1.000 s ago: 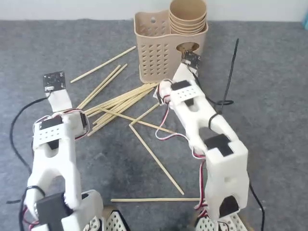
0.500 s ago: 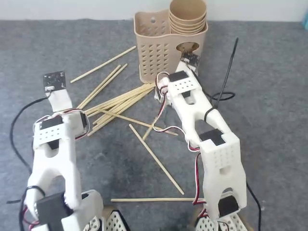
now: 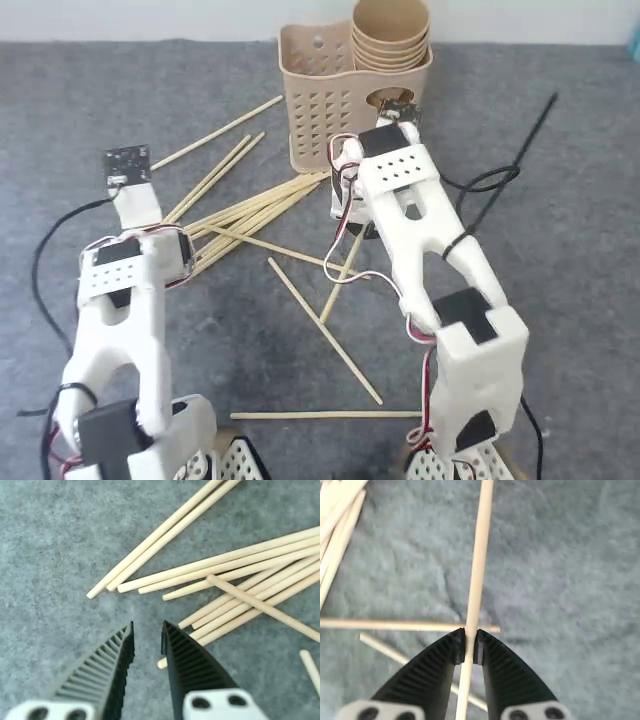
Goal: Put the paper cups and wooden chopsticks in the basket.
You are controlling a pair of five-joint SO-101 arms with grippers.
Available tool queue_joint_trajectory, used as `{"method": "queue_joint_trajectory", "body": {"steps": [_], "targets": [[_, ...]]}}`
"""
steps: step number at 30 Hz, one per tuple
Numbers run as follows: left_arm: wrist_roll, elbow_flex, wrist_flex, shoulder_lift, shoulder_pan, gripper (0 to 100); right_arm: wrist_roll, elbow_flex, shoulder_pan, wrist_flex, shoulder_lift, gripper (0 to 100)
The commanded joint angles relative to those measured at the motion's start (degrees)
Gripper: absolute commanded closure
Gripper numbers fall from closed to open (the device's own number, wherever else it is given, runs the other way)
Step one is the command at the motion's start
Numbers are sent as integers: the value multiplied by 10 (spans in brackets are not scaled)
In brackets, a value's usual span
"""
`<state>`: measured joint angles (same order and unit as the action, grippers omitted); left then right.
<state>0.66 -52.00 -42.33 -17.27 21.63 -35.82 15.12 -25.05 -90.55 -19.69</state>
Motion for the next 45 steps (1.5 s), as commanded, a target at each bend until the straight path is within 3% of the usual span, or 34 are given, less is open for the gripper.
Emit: {"method": "queue_joint_trajectory", "body": {"steps": [1,8,12,16,23,28,34,45], "targets": [[0,-23,-4,-68,-36,913,37,-69,0,10,106,991],[4,-140,27,-253,-113,911,88,-325,0,219,307,991],[55,-141,30,-247,-151,909,105,-408,0,313,349,991],[147,-109,61,-169,-155,893,112,-423,12,331,348,991],[237,10,66,33,-152,870,112,-425,50,352,348,991],[250,77,55,109,-151,870,113,-428,50,353,348,991],[295,87,75,119,-156,870,122,-429,47,353,348,991],[295,109,55,140,-154,906,136,-430,47,352,349,991]]}}
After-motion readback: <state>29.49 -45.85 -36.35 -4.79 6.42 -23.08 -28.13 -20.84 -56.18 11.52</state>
